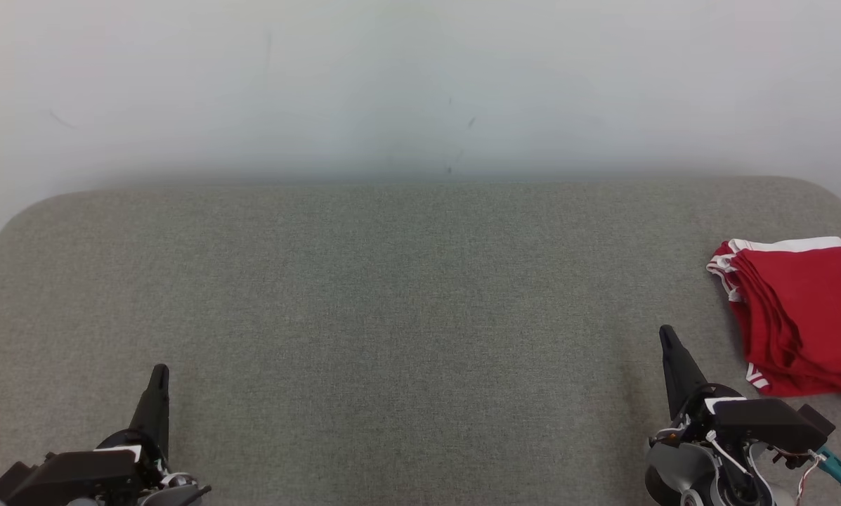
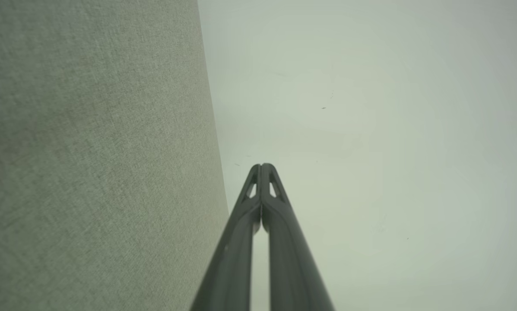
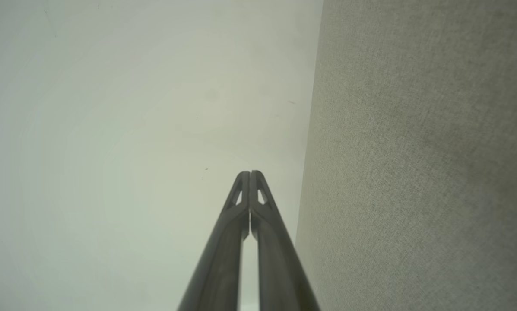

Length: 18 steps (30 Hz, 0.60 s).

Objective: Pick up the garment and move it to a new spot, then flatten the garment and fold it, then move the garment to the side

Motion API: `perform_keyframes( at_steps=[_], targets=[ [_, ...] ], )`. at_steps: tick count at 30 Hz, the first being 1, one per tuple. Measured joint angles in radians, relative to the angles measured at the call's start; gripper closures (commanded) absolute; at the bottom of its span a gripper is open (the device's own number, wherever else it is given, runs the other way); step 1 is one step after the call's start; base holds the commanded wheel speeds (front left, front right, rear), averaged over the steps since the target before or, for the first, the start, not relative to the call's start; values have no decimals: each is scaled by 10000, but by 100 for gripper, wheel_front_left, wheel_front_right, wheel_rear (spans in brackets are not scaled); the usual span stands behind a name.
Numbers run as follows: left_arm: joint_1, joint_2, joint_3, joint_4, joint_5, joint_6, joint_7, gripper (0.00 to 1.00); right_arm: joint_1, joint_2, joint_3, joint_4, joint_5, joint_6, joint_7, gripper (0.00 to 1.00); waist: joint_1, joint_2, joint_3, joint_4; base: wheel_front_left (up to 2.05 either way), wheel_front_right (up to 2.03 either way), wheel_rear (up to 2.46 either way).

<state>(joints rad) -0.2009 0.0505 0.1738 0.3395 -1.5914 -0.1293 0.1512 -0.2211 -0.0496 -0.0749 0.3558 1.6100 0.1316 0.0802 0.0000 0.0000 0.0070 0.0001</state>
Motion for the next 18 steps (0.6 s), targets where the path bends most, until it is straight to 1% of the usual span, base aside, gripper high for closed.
perform_keyframes(
  at_steps=[18],
  targets=[
    [-2,0,2,0,0,0,0,100,0,0,2,4,0,0,0,100,0,0,0,0,0,0,0]
  ],
)
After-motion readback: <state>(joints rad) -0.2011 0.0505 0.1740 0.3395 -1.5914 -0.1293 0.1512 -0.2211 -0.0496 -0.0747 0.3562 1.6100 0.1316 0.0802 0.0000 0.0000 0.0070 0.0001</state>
